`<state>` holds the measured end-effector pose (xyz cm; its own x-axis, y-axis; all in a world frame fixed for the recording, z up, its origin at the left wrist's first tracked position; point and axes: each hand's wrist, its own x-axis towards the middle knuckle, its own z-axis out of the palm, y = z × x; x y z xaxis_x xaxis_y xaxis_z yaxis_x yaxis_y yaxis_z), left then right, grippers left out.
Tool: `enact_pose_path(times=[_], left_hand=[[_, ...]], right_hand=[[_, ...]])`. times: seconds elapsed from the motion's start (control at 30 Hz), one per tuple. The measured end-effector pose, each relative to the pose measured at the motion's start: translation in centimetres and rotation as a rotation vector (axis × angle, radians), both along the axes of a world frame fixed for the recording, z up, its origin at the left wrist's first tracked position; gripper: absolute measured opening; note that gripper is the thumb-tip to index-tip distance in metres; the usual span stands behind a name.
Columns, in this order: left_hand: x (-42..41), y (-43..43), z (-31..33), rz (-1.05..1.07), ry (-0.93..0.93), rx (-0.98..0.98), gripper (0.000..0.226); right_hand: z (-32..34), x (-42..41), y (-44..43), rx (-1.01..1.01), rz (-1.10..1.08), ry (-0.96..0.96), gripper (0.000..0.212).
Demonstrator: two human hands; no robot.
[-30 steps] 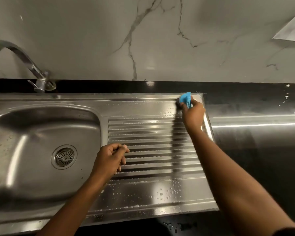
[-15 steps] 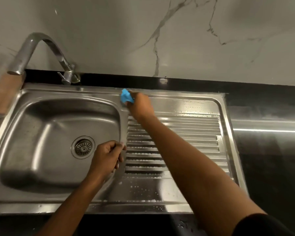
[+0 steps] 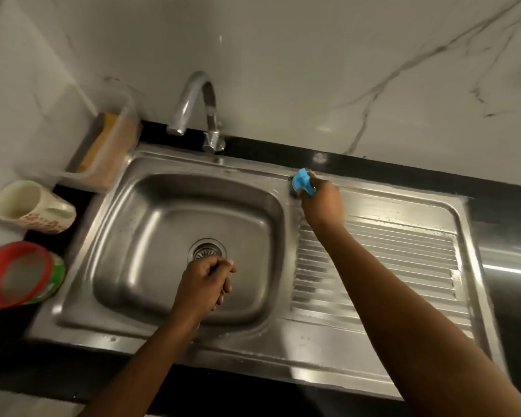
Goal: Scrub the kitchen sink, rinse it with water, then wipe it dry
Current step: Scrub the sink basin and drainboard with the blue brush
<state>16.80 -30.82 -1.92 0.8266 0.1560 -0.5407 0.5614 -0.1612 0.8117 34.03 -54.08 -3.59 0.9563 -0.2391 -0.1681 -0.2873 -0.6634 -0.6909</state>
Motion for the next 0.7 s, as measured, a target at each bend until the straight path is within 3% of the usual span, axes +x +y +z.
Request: enact_pose_path(times=[0.27, 0.43, 0.57, 0.7], left_hand=[[-0.9, 7.2, -0.3, 0.092, -0.013, 0.01, 0.025], [-1.2, 11.0, -0.1, 0.118, 0.004, 0.013, 0.024], [-1.1, 12.6, -0.4, 0.095, -0.016, 0.018, 0.024], [-0.5, 13.0, -0.6, 0.05, -0.026, -0.007, 0.025]], right_hand=[[-0.3, 2.4, 15.7, -0.26, 0.394, -0.077, 0.055], [-0.4, 4.2, 23.8, -0.303, 0.554, -0.104, 0.052], [-0.8, 3.5, 20.8, -0.34, 0.506, -0.103, 0.053], [-2.0, 0.5, 12.6, -0.256, 0.228, -0.088, 0.053]])
